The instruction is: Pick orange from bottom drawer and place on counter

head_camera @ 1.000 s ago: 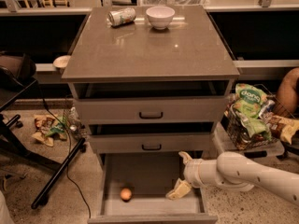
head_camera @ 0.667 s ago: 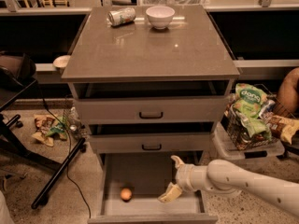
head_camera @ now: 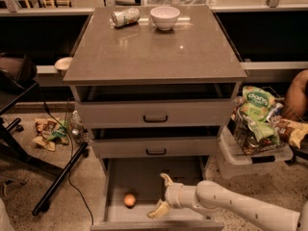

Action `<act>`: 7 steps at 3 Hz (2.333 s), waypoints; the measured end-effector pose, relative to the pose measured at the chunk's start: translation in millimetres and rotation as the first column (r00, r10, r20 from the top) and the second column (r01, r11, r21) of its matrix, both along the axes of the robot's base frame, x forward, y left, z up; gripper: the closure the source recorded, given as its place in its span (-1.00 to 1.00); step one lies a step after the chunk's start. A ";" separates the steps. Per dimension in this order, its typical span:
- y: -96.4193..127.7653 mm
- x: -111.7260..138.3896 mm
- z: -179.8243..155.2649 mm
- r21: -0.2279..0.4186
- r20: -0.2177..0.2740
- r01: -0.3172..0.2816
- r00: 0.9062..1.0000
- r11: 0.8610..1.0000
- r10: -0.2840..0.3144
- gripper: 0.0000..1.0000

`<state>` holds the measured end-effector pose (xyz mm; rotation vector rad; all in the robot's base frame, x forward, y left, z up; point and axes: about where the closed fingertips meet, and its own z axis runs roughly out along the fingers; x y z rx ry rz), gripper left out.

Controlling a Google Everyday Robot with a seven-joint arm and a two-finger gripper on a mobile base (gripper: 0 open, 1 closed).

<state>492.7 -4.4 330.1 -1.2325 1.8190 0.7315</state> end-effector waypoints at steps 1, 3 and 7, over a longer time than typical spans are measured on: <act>0.0 0.0 0.0 0.000 0.000 0.000 1.000 1.000 0.000 -1.00; 36.8 15.8 -71.7 -0.010 -0.040 -0.026 0.999 1.000 0.026 -1.00; 84.7 55.2 -167.3 0.073 -0.075 -0.033 0.996 0.997 0.039 -1.00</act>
Offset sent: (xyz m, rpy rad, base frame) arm 0.0159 0.0370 -0.0819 -0.0455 0.0511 0.0191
